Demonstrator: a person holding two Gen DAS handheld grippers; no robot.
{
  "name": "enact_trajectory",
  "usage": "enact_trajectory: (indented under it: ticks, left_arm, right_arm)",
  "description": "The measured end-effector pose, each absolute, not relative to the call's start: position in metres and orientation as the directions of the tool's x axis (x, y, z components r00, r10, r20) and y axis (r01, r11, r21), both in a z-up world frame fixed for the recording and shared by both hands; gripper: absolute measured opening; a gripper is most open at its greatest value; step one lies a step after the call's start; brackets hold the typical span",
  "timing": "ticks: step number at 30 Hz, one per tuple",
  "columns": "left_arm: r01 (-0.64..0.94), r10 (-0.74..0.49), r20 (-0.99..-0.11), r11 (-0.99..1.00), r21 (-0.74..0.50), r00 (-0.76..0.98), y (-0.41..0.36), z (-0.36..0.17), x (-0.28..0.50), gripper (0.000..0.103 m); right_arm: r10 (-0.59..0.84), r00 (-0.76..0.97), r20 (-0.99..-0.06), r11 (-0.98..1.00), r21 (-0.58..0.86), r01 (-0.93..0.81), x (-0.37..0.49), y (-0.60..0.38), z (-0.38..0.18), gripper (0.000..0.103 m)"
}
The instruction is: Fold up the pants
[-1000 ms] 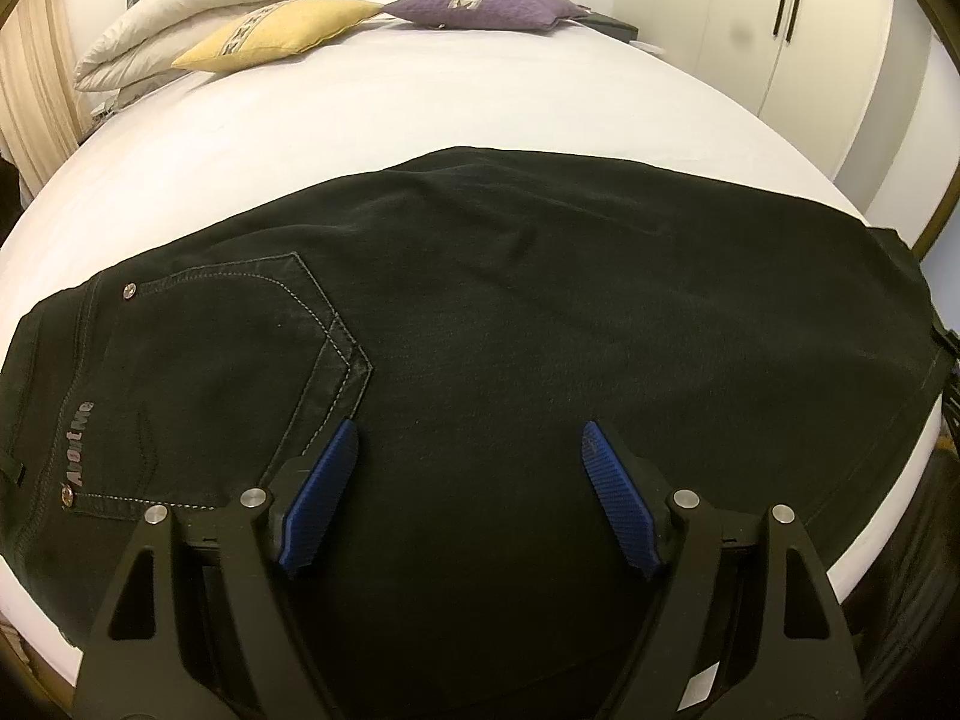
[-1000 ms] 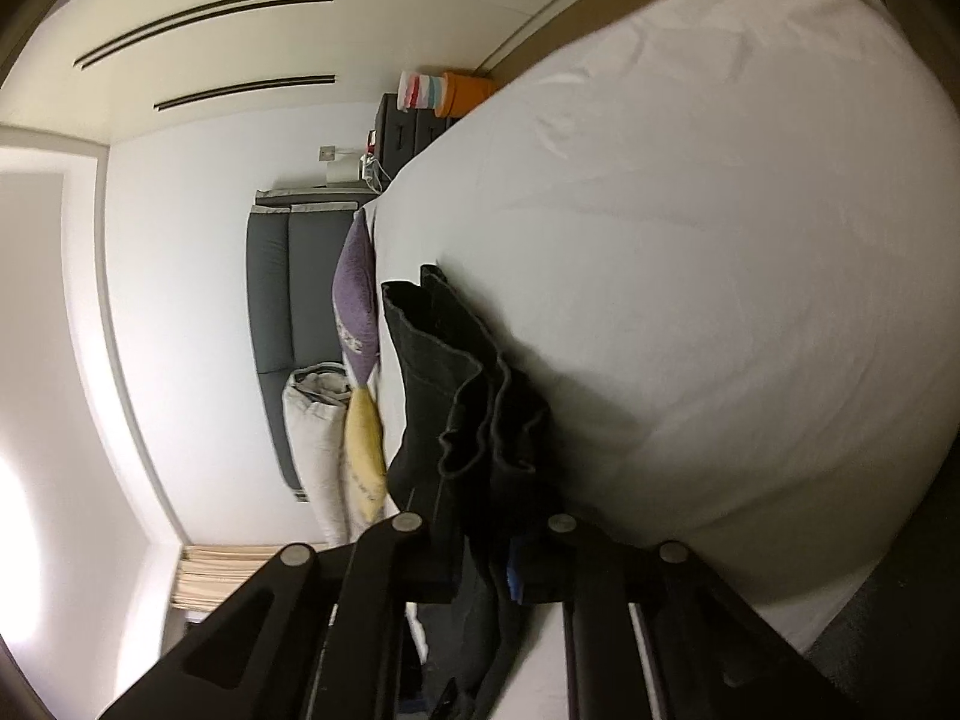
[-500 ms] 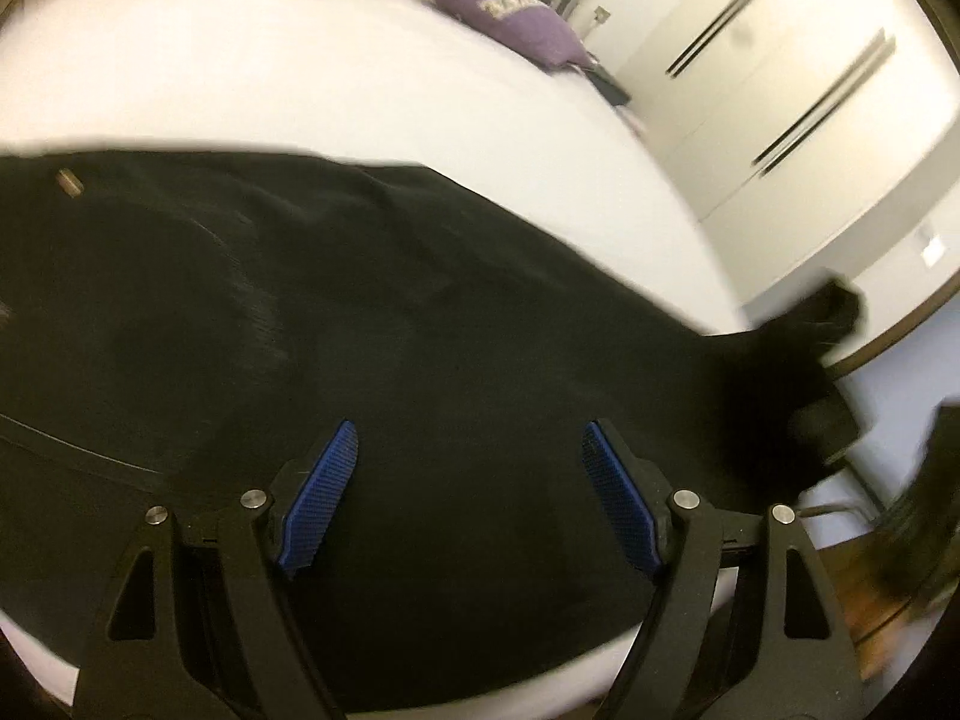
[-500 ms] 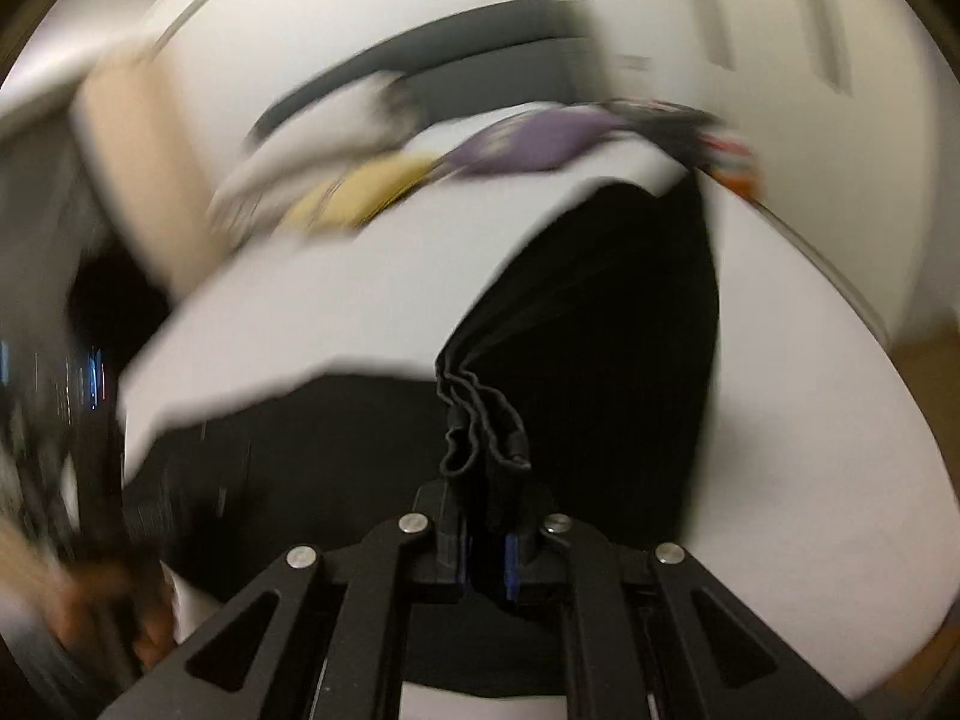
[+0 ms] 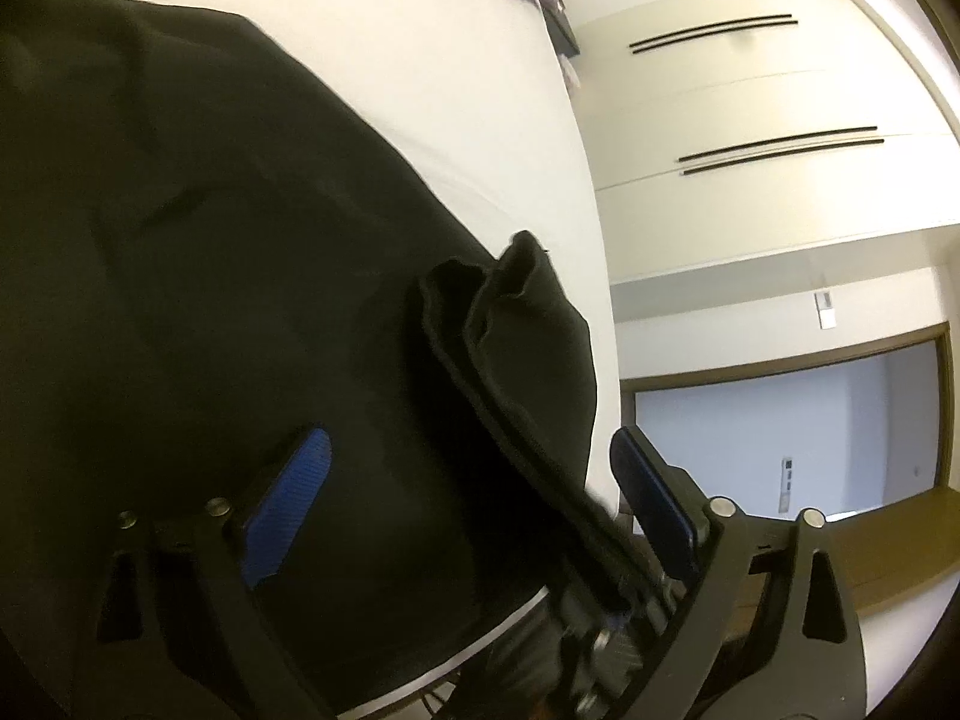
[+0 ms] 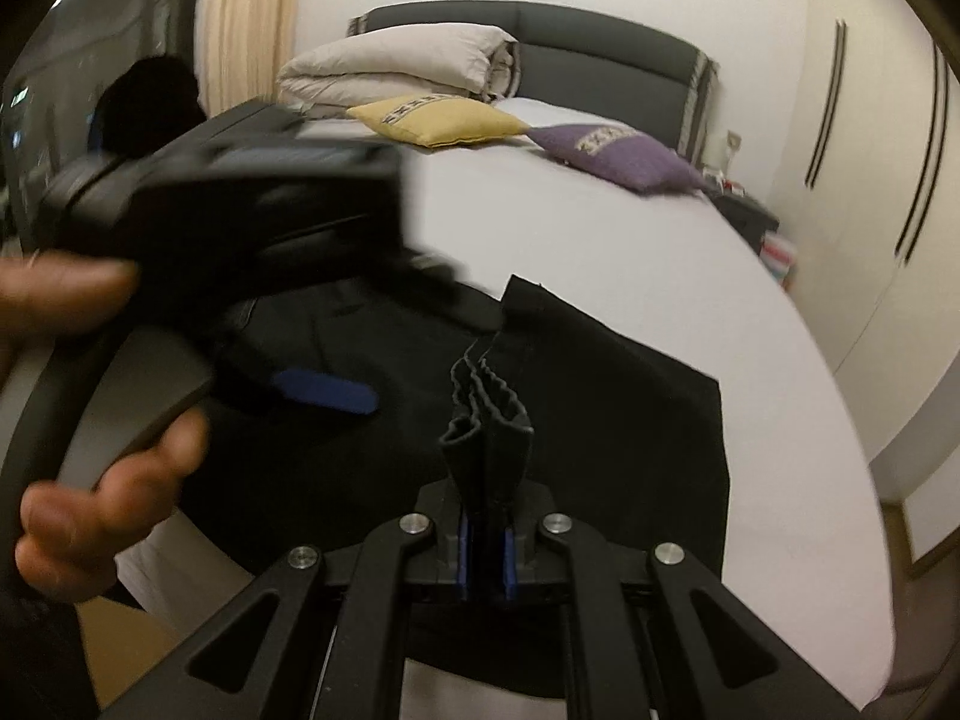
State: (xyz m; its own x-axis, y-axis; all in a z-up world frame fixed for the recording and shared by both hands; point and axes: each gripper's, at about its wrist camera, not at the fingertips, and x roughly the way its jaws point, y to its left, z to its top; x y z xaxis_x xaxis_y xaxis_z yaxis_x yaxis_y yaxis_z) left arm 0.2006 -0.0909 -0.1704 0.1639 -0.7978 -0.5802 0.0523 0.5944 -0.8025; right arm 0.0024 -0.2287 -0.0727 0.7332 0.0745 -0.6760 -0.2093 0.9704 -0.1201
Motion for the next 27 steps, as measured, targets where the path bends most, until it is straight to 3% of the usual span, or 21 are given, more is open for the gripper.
enact_trajectory:
  ticks: [3,5,6,7,10,13,21,27]
  left_arm:
    - [0.063,-0.806,-0.576,0.587,-0.807,0.133,-0.104,-0.172,0.214,0.096]
    - [0.055,-0.799,-0.586,0.596,-0.801,0.133,-0.108,-0.174,0.214,0.088]
    - [0.064,-0.8,-0.587,0.597,-0.8,0.125,-0.11,-0.174,0.215,0.065]
    - [0.072,-0.799,-0.591,0.599,-0.797,0.111,-0.111,-0.174,0.216,0.033]
    - [0.101,-0.804,-0.589,0.594,-0.798,0.081,-0.112,-0.171,0.214,0.013]
    - [0.135,-0.805,-0.585,0.594,-0.793,0.105,-0.099,-0.16,0.213,0.007]
    - [0.189,-0.763,-0.617,0.646,-0.74,0.192,-0.017,-0.121,0.212,0.006]
    - [0.167,-0.704,-0.665,0.708,-0.686,0.25,0.04,-0.122,0.2,0.006]
  right_arm:
    - [0.055,0.747,-0.663,0.956,-0.182,-0.232,-0.004,-0.22,-0.075,0.009]
    - [0.048,0.754,-0.655,0.946,-0.214,-0.245,-0.007,-0.217,-0.075,0.009]
    - [0.044,0.759,-0.65,0.939,-0.232,-0.253,-0.009,-0.213,-0.074,0.009]
    - [0.044,0.761,-0.648,0.936,-0.24,-0.258,-0.01,-0.212,-0.074,0.009]
    - [0.058,0.764,-0.643,0.925,-0.253,-0.284,-0.015,-0.201,-0.071,0.009]
    - [0.082,0.766,-0.638,0.915,-0.256,-0.312,-0.016,-0.189,-0.064,0.009]
    - [0.184,0.77,-0.611,0.881,-0.246,-0.405,0.0,-0.135,-0.044,0.009]
    - [0.244,0.742,-0.625,0.851,-0.229,-0.472,0.013,-0.098,-0.051,0.009]
